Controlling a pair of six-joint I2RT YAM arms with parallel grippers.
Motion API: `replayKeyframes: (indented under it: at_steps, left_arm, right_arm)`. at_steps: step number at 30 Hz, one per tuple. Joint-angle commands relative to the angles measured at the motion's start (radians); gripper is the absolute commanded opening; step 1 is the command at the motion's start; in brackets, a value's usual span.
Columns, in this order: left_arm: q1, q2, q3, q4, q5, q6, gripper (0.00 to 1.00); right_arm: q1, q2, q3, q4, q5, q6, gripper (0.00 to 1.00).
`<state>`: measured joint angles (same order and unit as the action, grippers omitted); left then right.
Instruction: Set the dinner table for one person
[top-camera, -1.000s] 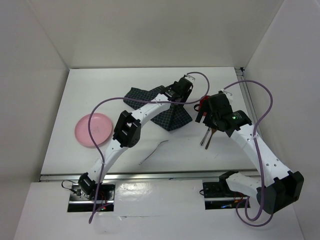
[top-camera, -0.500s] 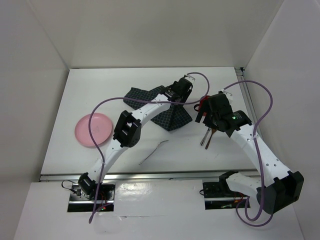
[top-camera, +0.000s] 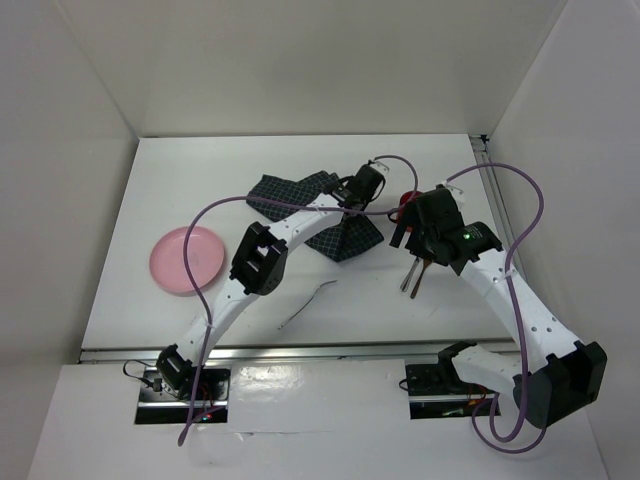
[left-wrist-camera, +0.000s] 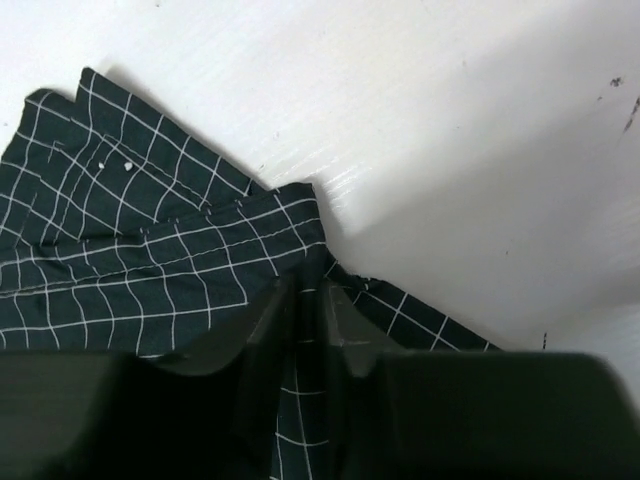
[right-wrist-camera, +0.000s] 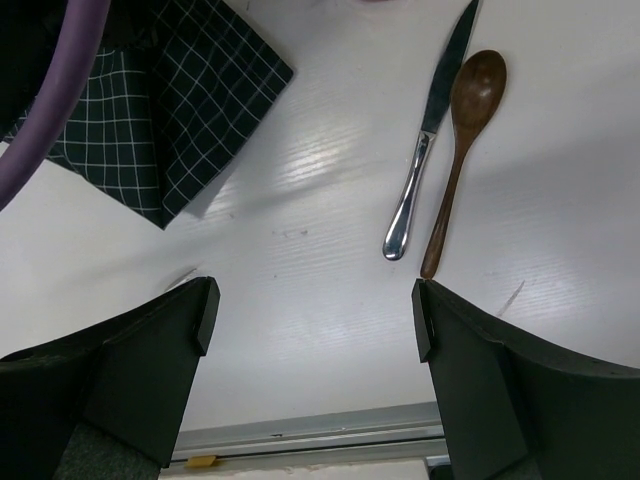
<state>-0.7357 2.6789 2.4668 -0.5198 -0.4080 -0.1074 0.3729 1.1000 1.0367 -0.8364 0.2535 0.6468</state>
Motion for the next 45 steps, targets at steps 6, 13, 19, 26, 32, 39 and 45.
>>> replayKeyframes:
  at_steps: [6, 13, 19, 26, 32, 39, 45]
  left_arm:
    - [-0.002, -0.170, -0.095, 0.040, -0.097, 0.024, 0.03]
    - [-0.002, -0.275, -0.152, 0.040, -0.084, 0.035, 0.00]
    - [-0.011, -0.301, -0.164, -0.016, -0.075, 0.025, 0.00]
    - [0.013, -0.462, -0.310, -0.025, -0.075, -0.060, 0.00]
    - [0.059, -0.658, -0.576, -0.025, -0.080, -0.240, 0.00]
    - [0.068, -0.830, -0.805, 0.018, -0.112, -0.431, 0.00]
    - [0.068, -0.860, -0.839, -0.003, -0.132, -0.495, 0.00]
  right_arm:
    - [-0.005, 0.003, -0.003, 0.006, 0.004, 0.013, 0.91]
    - [-0.005, 0.047, 0.019, 0.036, -0.037, -0.007, 0.92]
    - [-0.005, 0.058, 0.028, 0.036, -0.046, -0.007, 0.93]
    - [-0.005, 0.058, 0.007, 0.083, -0.131, -0.016, 0.91]
    - [-0.005, 0.096, -0.093, 0.224, -0.321, 0.101, 0.76]
    - [0.004, 0.225, -0.220, 0.422, -0.293, 0.292, 0.61]
    - [0.004, 0.409, -0.164, 0.514, -0.273, 0.375, 0.71]
